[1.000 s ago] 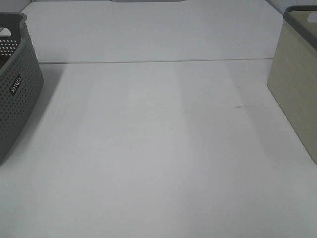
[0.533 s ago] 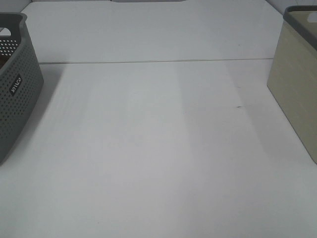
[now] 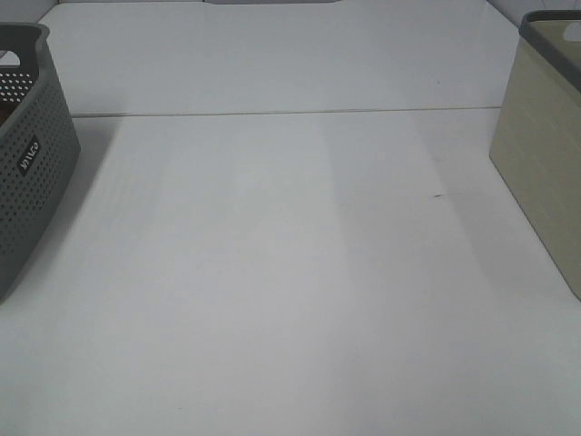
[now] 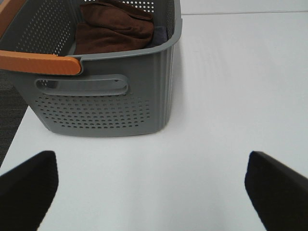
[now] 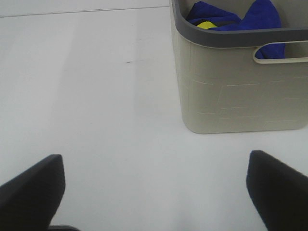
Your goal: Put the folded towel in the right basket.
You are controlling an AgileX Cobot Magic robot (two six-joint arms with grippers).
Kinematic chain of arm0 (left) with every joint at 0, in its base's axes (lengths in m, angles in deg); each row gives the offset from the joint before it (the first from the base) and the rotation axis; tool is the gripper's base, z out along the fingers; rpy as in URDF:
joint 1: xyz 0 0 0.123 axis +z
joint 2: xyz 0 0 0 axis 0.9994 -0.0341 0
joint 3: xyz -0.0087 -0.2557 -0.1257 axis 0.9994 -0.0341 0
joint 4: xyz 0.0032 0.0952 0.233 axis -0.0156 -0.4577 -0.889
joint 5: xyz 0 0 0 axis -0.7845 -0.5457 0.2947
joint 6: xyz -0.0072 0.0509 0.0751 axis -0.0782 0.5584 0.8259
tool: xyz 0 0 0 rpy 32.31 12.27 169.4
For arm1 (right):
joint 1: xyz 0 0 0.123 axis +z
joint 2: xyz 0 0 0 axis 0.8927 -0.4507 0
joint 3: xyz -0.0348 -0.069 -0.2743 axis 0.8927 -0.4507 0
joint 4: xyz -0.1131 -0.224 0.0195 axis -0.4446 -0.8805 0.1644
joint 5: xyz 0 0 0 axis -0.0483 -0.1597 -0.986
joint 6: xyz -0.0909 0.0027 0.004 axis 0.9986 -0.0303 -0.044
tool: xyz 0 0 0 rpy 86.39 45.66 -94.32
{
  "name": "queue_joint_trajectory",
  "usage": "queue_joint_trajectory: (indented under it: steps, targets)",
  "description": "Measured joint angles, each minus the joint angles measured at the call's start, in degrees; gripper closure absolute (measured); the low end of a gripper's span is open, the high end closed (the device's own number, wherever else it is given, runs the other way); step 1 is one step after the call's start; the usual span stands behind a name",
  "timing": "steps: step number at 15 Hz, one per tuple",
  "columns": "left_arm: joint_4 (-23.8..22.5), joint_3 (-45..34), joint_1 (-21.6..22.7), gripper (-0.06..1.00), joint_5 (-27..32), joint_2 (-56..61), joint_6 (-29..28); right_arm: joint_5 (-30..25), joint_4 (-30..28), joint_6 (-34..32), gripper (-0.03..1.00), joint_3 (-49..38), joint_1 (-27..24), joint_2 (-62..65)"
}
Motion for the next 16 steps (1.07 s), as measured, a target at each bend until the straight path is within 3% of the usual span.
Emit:
queue_joint_trajectory:
  steps: [16]
  targets:
    - [0.00,0.00,0.00,-0.03,0.00,0.00,0.00,0.00,0.06,0.00,-0.01,0.00,0.00,0.00]
